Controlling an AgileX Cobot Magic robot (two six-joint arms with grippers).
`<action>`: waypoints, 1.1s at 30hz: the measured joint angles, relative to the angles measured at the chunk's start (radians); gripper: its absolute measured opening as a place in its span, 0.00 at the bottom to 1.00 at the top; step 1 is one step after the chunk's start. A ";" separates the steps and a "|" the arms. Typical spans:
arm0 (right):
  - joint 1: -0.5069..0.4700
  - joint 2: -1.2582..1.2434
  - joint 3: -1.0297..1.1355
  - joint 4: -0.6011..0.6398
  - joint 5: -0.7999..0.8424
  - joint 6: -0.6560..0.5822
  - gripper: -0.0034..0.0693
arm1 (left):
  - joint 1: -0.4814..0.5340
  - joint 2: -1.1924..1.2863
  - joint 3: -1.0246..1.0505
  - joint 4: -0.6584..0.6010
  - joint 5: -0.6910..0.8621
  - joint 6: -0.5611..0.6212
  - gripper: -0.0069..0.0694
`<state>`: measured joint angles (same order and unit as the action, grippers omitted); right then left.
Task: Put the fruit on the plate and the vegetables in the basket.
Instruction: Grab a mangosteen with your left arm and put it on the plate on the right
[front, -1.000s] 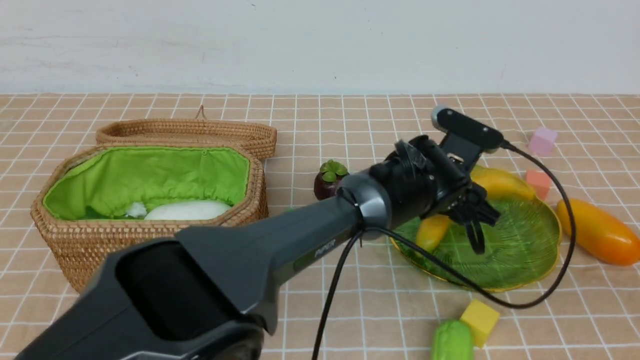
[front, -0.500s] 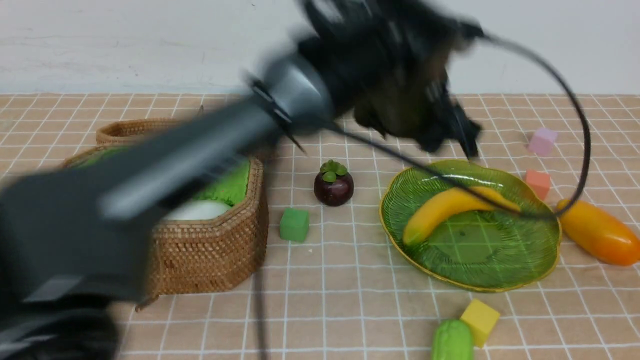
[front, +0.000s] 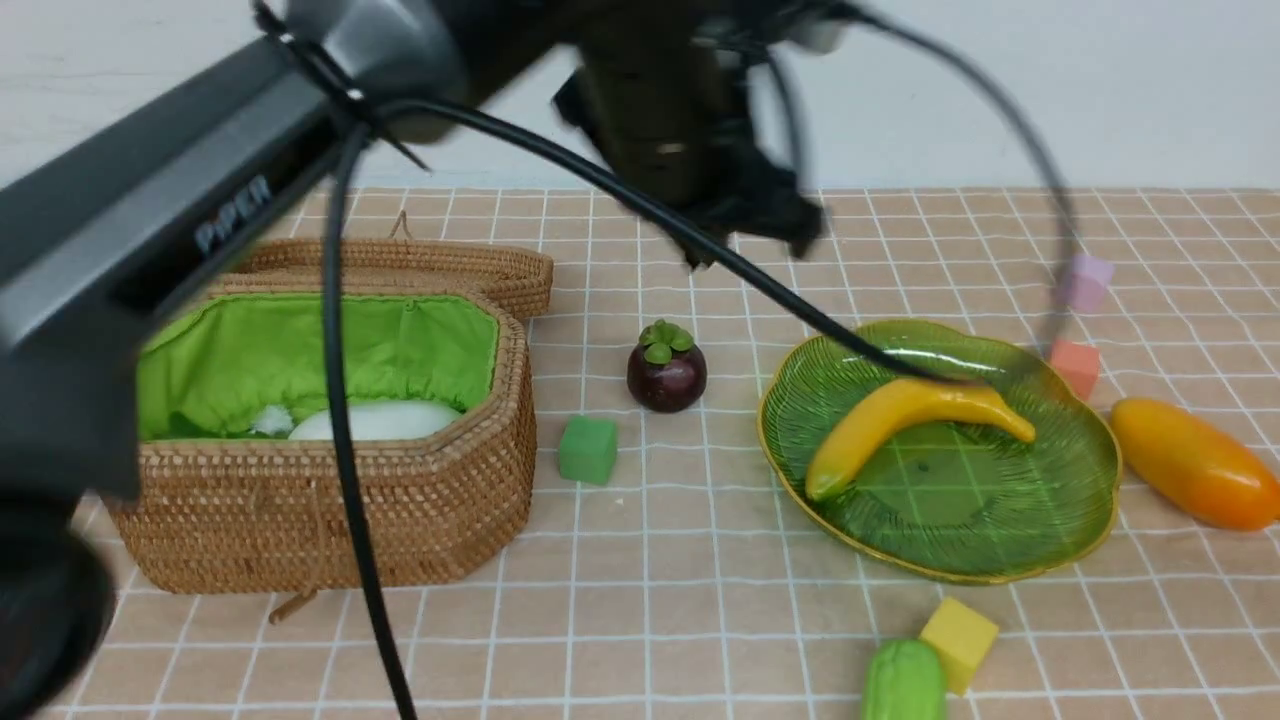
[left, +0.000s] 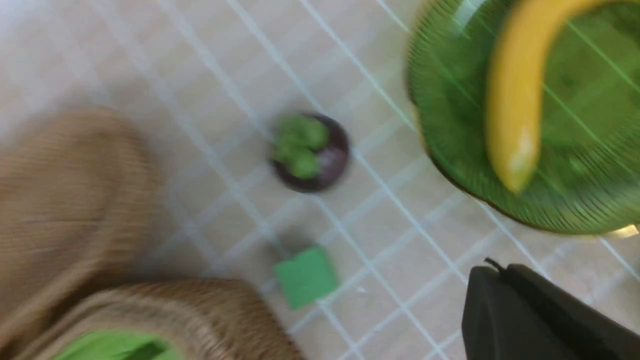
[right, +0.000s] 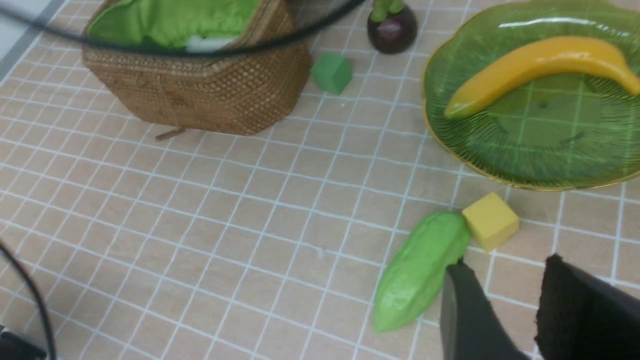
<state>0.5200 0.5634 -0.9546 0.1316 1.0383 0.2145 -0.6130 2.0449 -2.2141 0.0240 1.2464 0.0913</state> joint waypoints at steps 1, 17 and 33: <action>0.000 0.001 0.000 0.002 0.000 -0.016 0.37 | 0.084 0.039 0.000 -0.118 -0.006 0.078 0.07; 0.000 0.002 0.000 0.026 0.000 -0.046 0.37 | 0.180 0.278 0.000 -0.265 -0.336 0.614 0.85; 0.000 0.002 0.000 0.055 0.008 -0.046 0.37 | 0.180 0.389 0.000 -0.253 -0.433 0.689 0.87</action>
<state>0.5200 0.5651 -0.9546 0.1870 1.0461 0.1690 -0.4328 2.4339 -2.2141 -0.2291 0.8130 0.7805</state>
